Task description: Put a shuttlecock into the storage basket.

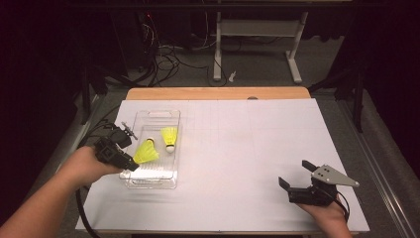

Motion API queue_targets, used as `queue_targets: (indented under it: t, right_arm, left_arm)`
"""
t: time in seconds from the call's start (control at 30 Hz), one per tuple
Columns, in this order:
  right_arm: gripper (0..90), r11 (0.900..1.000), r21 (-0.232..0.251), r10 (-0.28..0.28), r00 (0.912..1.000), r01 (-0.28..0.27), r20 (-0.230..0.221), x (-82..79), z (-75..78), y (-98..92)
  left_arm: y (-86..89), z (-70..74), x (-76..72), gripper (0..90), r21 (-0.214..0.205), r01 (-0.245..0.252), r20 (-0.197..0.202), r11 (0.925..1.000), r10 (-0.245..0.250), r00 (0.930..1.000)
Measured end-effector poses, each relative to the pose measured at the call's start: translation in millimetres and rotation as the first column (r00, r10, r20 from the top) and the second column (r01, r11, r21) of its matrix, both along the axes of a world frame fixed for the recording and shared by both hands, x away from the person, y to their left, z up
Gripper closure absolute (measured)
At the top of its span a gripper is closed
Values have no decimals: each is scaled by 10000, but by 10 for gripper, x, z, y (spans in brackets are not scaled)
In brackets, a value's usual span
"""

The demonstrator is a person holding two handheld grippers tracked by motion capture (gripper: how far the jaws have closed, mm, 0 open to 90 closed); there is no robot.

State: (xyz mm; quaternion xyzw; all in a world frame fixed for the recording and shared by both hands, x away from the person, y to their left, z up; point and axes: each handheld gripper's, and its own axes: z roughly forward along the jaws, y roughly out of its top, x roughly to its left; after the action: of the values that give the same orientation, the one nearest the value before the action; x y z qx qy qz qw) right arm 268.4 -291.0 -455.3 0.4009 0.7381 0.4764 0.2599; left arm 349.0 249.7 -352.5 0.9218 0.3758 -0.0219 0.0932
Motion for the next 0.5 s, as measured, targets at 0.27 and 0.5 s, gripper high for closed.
queue_targets:
  t: [0.27, 0.5]
  right_arm:
    - [12, 10000, 4, -14, 10000, 14, 4, -2, 0, -6]
    - [13, 10000, -12, -25, 10000, 25, -7, -3, -2, -4]
  left_arm:
    - [63, 33, -19, 635, 37, 75, 64, 10000, -76, 10000]
    - [18, 28, 11, 636, 323, 189, 179, 9993, -195, 9997]
